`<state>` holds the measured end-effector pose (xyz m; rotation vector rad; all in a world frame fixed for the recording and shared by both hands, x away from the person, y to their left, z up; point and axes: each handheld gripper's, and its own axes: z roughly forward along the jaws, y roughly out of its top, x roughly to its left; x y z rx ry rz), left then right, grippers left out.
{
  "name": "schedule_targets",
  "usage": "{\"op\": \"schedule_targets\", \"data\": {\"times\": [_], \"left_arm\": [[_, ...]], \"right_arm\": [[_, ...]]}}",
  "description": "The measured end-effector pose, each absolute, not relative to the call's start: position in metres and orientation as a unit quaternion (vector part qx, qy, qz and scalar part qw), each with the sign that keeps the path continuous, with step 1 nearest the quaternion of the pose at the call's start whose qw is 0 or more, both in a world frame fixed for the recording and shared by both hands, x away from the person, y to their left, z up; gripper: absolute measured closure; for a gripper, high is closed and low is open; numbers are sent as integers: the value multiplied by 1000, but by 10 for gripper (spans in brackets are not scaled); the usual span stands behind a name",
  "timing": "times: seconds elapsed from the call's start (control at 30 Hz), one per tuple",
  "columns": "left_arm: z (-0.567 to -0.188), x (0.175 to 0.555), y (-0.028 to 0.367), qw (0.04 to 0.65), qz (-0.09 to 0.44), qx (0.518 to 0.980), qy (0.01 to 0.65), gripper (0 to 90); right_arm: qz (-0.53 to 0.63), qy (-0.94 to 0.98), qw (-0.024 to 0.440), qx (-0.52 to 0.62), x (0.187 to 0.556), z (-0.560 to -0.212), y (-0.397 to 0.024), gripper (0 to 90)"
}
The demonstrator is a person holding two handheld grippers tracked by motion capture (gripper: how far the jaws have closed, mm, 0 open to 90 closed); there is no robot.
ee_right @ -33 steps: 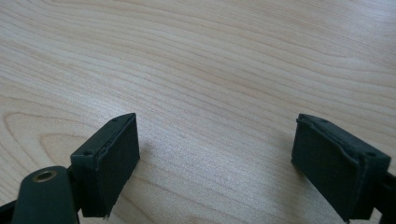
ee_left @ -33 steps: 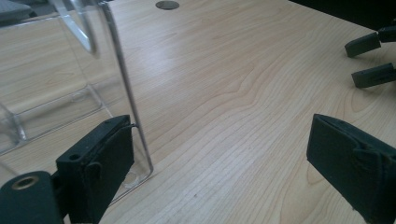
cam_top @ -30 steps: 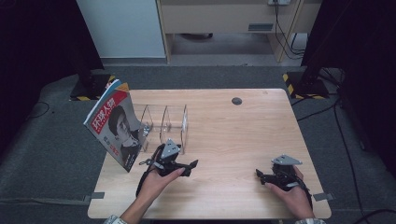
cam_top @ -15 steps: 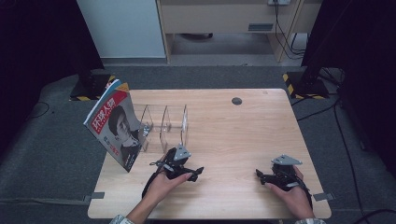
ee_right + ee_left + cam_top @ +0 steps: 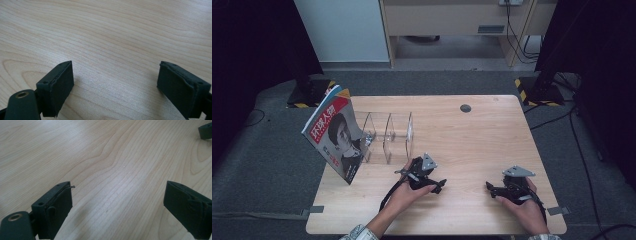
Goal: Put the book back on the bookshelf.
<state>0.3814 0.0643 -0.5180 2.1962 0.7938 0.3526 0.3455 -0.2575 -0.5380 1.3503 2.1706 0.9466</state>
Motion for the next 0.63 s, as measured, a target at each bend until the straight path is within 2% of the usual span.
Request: {"op": "schedule_targets", "data": {"times": [0.63], "left_arm": [[-537, 396, 50, 358, 145, 857, 340, 72]], "right_arm": [[339, 779, 205, 485, 345, -538, -257, 135]]}}
